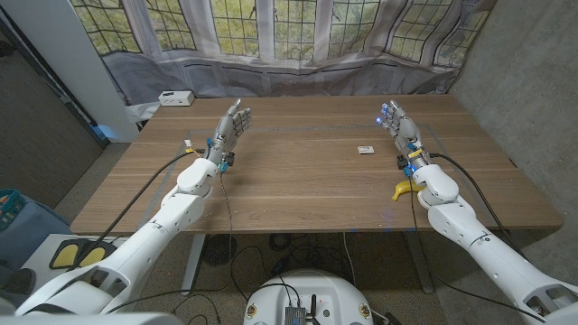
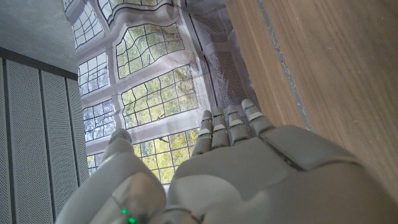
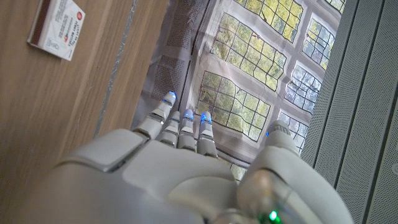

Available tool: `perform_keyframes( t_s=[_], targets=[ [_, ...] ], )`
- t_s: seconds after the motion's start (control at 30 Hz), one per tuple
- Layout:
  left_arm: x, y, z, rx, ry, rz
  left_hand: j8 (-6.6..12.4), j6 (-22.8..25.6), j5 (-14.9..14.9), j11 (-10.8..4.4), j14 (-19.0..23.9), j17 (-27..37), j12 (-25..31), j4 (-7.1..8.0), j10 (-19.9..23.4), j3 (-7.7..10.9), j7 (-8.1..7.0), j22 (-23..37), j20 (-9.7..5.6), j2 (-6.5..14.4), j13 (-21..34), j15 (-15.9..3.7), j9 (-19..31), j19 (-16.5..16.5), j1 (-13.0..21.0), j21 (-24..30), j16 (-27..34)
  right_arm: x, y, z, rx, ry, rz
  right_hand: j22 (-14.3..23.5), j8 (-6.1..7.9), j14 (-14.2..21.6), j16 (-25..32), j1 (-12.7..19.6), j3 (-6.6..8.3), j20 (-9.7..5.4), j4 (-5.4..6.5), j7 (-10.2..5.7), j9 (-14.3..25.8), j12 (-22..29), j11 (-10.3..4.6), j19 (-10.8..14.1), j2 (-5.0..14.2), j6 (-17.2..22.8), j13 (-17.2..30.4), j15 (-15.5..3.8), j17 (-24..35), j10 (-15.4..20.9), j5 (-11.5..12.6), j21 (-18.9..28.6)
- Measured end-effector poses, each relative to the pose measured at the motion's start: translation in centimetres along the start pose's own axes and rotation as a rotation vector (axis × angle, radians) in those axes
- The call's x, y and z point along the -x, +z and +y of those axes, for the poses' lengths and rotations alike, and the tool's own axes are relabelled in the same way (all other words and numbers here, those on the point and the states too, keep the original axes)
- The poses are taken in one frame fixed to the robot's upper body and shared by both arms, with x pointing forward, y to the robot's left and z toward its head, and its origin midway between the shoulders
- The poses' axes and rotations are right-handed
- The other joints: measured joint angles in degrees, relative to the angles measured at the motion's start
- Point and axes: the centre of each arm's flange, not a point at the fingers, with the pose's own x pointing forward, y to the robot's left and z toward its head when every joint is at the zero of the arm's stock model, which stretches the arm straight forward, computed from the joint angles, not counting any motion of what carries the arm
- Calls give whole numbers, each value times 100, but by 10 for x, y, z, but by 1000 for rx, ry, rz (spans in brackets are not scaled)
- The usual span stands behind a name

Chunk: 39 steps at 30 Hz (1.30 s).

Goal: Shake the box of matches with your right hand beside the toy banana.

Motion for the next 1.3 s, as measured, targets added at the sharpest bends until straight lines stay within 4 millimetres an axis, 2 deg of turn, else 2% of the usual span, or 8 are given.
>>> perform_keyframes(
  t_s=[0.17, 0.23, 0.47, 0.5, 0.8, 0.9, 1.13, 1.3],
  targets=[
    [-3, 1, -6, -9, 0, -4, 0, 44, 0, 2, 53, 0, 22, 0, 42, 0, 18, 0, 3, 0, 0, -8, 0, 57, 0, 23, 0, 5, 6, -8, 30, -3, -11, 0, 0, 21, 0, 126, 44, -12, -38, 0, 0, 0, 0, 52, 23, 0, 0, -21, 0, 63, 0, 0],
    [-3, 2, -9, -7, -2, -6, 0, 92, 0, 11, 95, 0, 22, 0, 72, 0, 10, 0, 3, 0, 0, -16, 0, 57, 0, 24, 0, 6, 7, -10, 39, -5, -15, 0, 0, 43, 0, 128, 53, 9, -47, 21, 0, 0, -43, 72, 23, 20, 0, -43, 0, 105, 0, 0],
    [-2, 8, -15, -8, -16, -17, 0, 92, 0, 11, 100, -1, 22, 0, 72, 0, 10, -1, 19, 30, 0, -22, 21, 74, 30, 24, 0, 8, 12, -12, 96, -22, -25, 0, 0, 188, 22, 361, 131, 40, -125, -50, 0, 22, -74, 104, 31, 133, -1, -44, -1, 238, 13, 0],
    [-1, 9, -15, -10, -18, -17, 0, 92, 0, 7, 100, -1, 22, 0, 75, 0, 10, -1, 19, 30, -1, -22, 28, 74, 30, 24, 0, 10, 21, -14, 121, -15, -39, 0, 0, 195, 22, 400, 148, 40, -142, -72, 0, 22, -92, 104, 70, 154, -1, -51, -1, 256, 22, 0],
    [4, 13, -14, -10, -8, -26, 0, 144, 0, -51, 123, -1, 22, -23, 133, 23, 0, -1, 19, 30, -1, -46, 28, 73, 30, 23, 0, 10, 25, -15, 207, -29, -44, 0, 44, 226, 22, 909, 391, 40, -232, -214, -1, 22, -206, 103, 157, 297, -1, -82, -16, 370, 77, -40],
    [7, 18, -13, -16, 0, -51, 0, 174, 0, -73, 123, -1, 22, -23, 155, 23, -31, -1, 19, 30, -1, -46, 28, 73, 30, 24, 0, 8, 33, -14, 246, -24, -55, 0, 44, 225, 7, 1073, 450, 41, -249, -214, -1, 22, -237, 103, 151, 296, -1, -82, -16, 401, 85, -83],
    [11, 22, -11, -24, 6, -74, 0, 237, 0, -74, 173, -1, 21, -23, 219, 23, -30, -1, 19, 60, -1, -54, 28, 73, 60, -6, 0, 7, 37, -14, 328, -37, -47, -1, 44, 266, -24, 1472, 588, 62, -284, -245, -1, 22, -385, 125, 82, 327, -1, -124, -43, 438, 85, -118],
    [12, 25, -11, -29, 9, -96, 0, 298, 0, -92, 193, -1, 21, -23, 236, 23, -30, -1, 19, 60, -1, -73, 28, 73, 60, -6, 0, 4, 43, -12, 388, -34, -49, -1, 44, 319, -46, 1836, 699, 71, -267, -423, -2, -11, -610, 134, -20, 274, -1, -114, -44, 437, 85, -127]
  ],
)
